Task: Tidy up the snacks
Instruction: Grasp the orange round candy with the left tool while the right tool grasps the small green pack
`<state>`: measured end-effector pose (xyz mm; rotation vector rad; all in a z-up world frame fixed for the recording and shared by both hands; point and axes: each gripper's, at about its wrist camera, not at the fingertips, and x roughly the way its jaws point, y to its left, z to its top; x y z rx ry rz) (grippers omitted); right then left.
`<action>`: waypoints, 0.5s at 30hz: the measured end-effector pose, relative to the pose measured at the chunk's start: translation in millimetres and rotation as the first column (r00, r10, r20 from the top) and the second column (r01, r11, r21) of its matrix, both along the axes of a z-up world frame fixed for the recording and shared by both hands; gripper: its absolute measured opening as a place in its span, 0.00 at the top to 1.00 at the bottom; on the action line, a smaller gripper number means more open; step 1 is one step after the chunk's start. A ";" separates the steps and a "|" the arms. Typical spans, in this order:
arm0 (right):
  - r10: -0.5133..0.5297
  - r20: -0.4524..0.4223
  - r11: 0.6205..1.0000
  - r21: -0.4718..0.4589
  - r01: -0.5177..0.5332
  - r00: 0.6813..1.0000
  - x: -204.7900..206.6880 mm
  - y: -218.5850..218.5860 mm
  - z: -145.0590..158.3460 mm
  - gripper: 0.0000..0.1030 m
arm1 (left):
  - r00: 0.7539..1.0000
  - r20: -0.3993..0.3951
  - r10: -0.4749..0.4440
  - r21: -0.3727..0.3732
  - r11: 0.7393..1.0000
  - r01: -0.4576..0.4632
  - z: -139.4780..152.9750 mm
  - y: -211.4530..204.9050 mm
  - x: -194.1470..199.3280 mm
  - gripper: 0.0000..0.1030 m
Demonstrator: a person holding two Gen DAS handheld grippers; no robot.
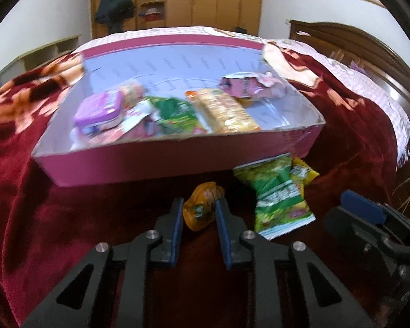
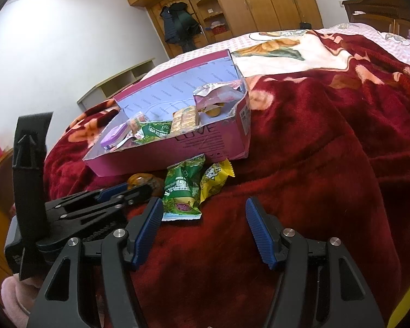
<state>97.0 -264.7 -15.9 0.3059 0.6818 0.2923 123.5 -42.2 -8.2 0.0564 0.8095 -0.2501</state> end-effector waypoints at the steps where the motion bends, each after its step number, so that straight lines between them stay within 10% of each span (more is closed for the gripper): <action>1: 0.005 0.003 1.000 0.000 -0.005 1.000 -1.0 1.5 0.8 0.38 | 1.000 -0.001 0.015 -0.003 1.000 -0.015 -0.2 4.5 -1.6 0.76; 15: 0.125 -0.010 0.990 -0.066 -0.126 0.992 22.4 37.7 6.4 0.58 | 0.998 -0.028 0.049 -0.065 0.997 -0.051 -10.2 18.3 7.5 0.70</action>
